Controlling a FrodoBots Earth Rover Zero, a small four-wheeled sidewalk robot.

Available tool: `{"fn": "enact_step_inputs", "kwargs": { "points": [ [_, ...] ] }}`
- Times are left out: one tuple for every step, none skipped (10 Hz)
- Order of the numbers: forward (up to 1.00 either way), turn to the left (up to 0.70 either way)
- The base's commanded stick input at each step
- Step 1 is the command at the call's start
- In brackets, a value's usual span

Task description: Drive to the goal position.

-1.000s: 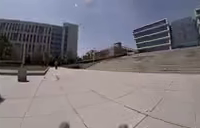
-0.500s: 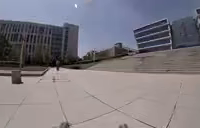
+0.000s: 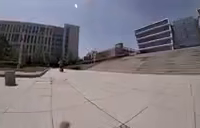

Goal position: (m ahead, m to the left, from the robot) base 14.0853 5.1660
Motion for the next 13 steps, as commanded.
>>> {"fn": "enact_step_inputs", "kwargs": {
  "points": [
    [0.70,0.35],
    [0.70,0.35],
    [0.70,0.35],
    [0.70,0.35],
    [0.70,0.19],
    [0.70,0.02],
    [0.70,0.00],
    [0.70,0.00],
    [0.70,0.00],
    [0.70,0.00],
    [0.70,0.00],
    [0.70,0.00],
    [0.70,0.00]
  ]
}}
